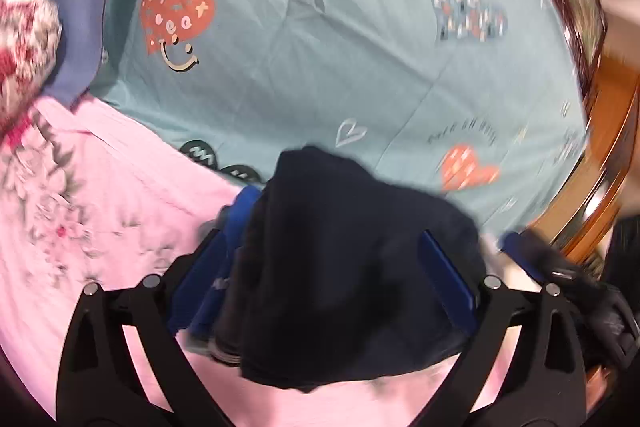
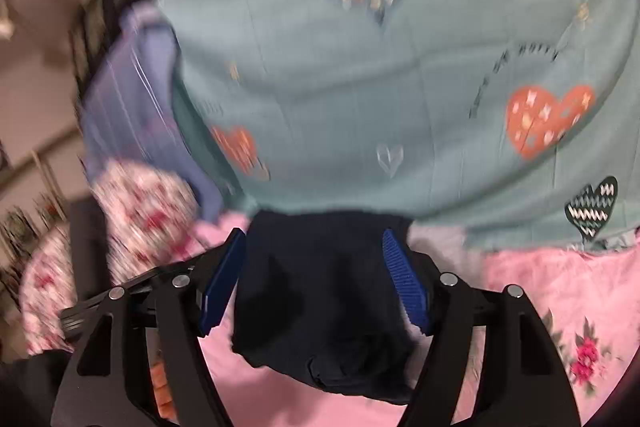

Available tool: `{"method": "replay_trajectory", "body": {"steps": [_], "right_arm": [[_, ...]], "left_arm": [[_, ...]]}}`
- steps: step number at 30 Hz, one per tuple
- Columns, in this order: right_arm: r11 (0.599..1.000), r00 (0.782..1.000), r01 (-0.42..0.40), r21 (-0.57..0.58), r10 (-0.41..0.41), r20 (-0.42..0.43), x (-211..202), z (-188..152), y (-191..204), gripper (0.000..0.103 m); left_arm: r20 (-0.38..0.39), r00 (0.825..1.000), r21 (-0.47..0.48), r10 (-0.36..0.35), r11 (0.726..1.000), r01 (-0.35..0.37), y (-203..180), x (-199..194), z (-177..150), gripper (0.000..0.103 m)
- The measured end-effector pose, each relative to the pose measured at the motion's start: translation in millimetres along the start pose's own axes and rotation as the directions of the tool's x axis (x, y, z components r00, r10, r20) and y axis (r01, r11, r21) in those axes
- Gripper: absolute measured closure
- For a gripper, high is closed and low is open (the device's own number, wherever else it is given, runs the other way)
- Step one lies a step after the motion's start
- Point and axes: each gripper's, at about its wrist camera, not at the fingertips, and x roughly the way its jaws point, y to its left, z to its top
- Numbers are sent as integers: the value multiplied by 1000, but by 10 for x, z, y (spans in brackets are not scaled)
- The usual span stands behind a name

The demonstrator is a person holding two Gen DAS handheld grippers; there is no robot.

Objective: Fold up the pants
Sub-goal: 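Lift the bundle with both tools and place it on the clothes stack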

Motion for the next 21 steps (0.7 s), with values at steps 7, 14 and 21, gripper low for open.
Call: {"method": "replay_trajectory", "body": {"steps": [7,14,21], "right_arm": [[986,974,167,-30,-170,-150,746,-178,-271,40],[973,970,186,-140,-204,-130,1111,-116,-253,37],[971,973,194,-136,-209,-101,1364,-7,-405,33]], "left_arm": [[-69,993,8,98,995,-98,149,569,-182,2],[-18,995,-21,94,995,-95,132,255,-321,4],[7,950,225,312,925,-306,-75,433,-743,3]]}}
